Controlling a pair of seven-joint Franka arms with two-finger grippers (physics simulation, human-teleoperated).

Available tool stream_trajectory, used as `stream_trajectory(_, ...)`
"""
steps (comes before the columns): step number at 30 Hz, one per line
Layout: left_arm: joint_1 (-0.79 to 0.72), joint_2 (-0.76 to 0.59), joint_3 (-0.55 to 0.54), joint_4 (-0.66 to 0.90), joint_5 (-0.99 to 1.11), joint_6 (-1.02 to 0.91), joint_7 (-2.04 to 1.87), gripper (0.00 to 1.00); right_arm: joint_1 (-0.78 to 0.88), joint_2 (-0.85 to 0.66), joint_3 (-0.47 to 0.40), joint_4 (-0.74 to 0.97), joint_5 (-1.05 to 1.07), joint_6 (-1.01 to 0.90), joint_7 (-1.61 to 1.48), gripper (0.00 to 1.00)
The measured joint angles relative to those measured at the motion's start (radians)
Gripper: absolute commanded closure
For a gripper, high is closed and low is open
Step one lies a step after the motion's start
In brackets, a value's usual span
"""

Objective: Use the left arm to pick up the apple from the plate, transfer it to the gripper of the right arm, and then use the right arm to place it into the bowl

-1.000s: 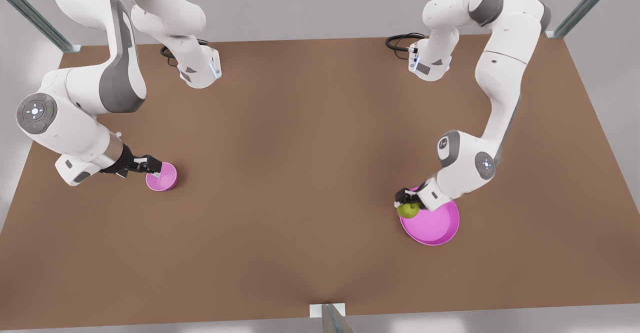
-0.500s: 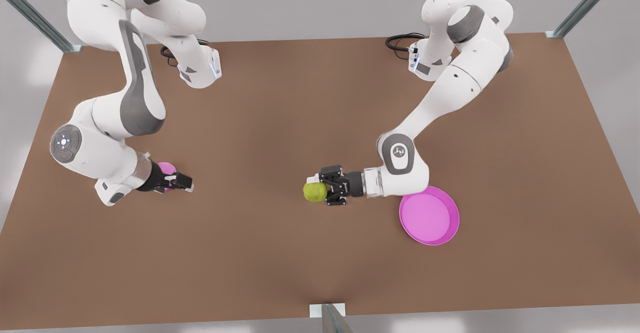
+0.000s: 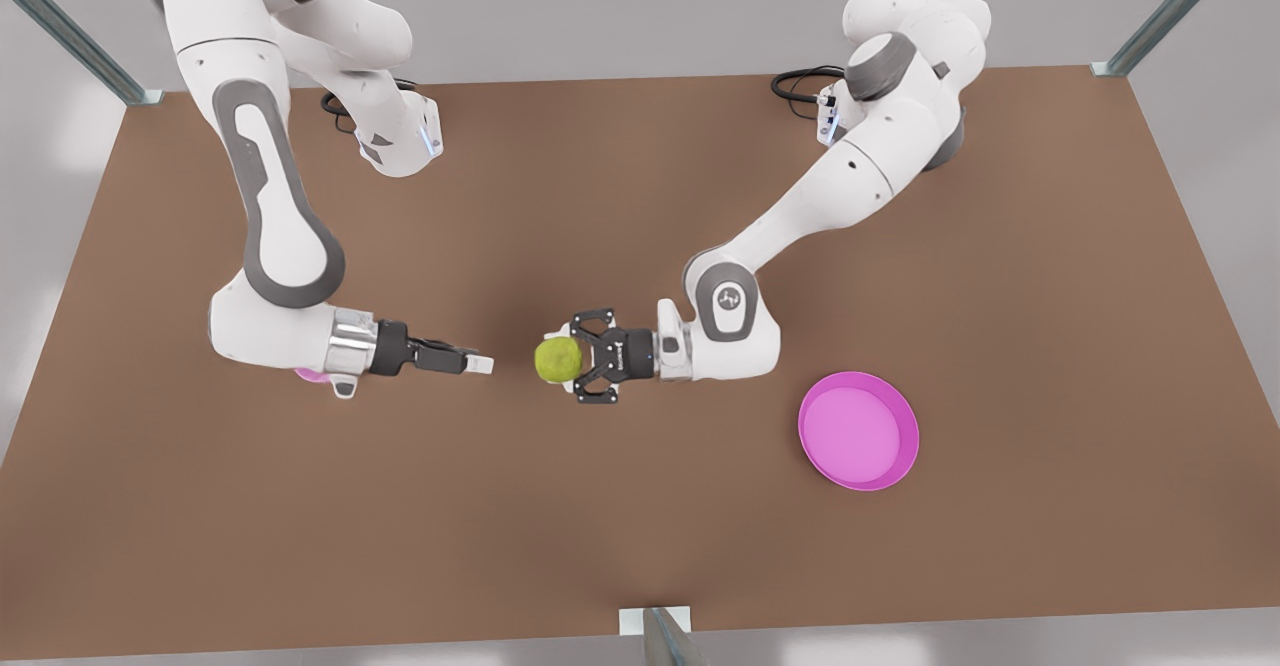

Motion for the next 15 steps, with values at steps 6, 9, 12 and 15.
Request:
stream_trajectory(6, -0.015, 0.027, 0.000, 0.033, -0.015, 0.012, 0.169, 0.56, 0.004, 0.051, 0.015, -0.011, 0.245, 0.076, -0.134, 0.00)
stream_trajectory(9, -0.018, 0.028, 0.000, 0.034, -0.018, 0.016, 0.237, 0.56, 0.000, 0.090, 0.015, -0.012, 0.304, 0.087, -0.215, 0.00)
stream_trajectory(12, -0.018, 0.032, 0.000, 0.034, -0.022, 0.018, 0.295, 0.56, -0.008, 0.092, 0.045, -0.014, 0.331, 0.070, -0.288, 0.00)
stream_trajectory(15, -0.018, 0.034, 0.000, 0.034, -0.024, 0.019, 0.345, 0.56, -0.014, 0.075, 0.075, -0.042, 0.339, 0.053, -0.351, 0.00)
